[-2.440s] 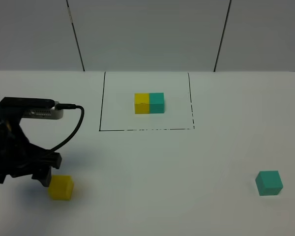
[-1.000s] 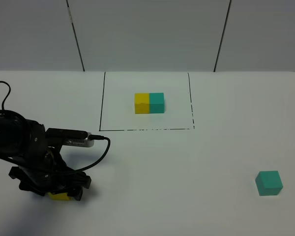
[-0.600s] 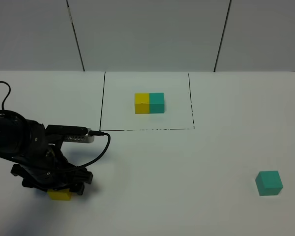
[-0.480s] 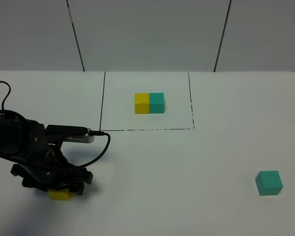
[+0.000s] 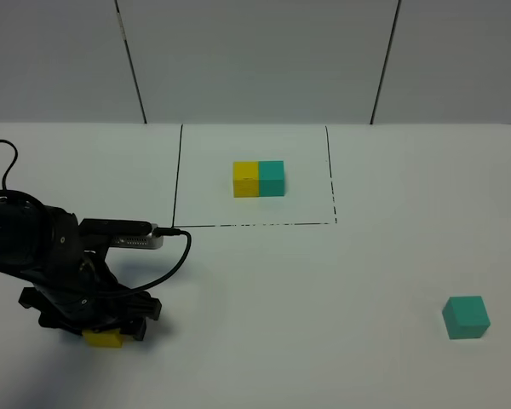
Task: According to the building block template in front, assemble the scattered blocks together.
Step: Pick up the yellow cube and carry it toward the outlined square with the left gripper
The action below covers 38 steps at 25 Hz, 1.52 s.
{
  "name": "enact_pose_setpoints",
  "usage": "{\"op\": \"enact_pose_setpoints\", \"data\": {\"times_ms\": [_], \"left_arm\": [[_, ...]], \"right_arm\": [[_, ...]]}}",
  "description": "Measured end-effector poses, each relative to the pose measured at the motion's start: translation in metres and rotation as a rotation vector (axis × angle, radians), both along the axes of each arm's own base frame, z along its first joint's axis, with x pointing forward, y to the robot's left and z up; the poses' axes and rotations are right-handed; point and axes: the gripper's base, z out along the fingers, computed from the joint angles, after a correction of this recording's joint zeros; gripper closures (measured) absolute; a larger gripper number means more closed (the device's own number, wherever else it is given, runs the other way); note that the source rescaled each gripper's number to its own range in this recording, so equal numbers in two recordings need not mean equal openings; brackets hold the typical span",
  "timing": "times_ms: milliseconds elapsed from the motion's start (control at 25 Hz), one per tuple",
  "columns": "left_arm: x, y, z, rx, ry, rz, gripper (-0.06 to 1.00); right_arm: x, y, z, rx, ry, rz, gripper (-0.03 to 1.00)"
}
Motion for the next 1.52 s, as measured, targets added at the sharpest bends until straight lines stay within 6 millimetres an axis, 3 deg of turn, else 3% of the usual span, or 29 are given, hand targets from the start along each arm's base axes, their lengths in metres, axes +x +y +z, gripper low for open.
{"op": "enact_pose_setpoints", "data": {"times_ms": [280,400,520,560,1040,1280,1520], "left_arm": [[-0.001,-0.001,0.0,-0.008,0.01,0.012,0.33],[-0.002,-0.001,-0.001,-0.006,0.021,0.014,0.52],[-0.002,-0.001,-0.002,-0.002,0.037,0.014,0.89],[-0.002,-0.001,-0.002,-0.002,0.04,0.016,0.94],[0.005,-0.004,0.005,-0.002,0.1,0.047,0.94],[0.021,-0.01,0.049,-0.027,0.048,-0.005,0.94],[0.036,-0.016,0.085,-0.032,-0.018,-0.192,0.94]], "right_arm": [[0.0,0.0,0.0,0.0,0.0,0.0,0.25],[0.0,0.0,0.0,0.0,0.0,0.0,0.25],[0.0,0.0,0.0,0.0,0.0,0.0,0.25],[0.0,0.0,0.0,0.0,0.0,0.0,0.25],[0.0,0.0,0.0,0.0,0.0,0.0,0.25],[0.0,0.0,0.0,0.0,0.0,0.0,0.25],[0.0,0.0,0.0,0.0,0.0,0.0,0.25]]}}
